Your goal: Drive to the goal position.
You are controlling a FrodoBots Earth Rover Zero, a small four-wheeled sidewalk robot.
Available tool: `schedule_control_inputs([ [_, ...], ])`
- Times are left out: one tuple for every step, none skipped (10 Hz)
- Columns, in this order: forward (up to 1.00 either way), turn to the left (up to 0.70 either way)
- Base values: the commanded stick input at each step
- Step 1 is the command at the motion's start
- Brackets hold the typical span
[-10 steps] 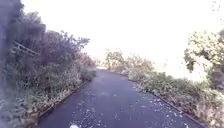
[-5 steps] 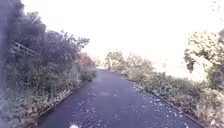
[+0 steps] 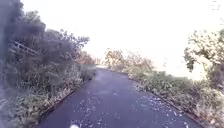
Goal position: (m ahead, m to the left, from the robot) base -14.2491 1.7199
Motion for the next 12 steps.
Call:
schedule_control_inputs([
  [-0.85, 0.06],
  [-0.85, 0.14],
  [-0.85, 0.25],
  [-0.85, 0.34],
  [-0.85, 0.34],
  [-0.85, 0.34],
  [-0.85, 0.33],
  [-0.85, 0.32],
  [-0.52, 0.02],
  [-0.19, 0.03],
  [0.00, 0.00],
  [0.00, 0.00],
])
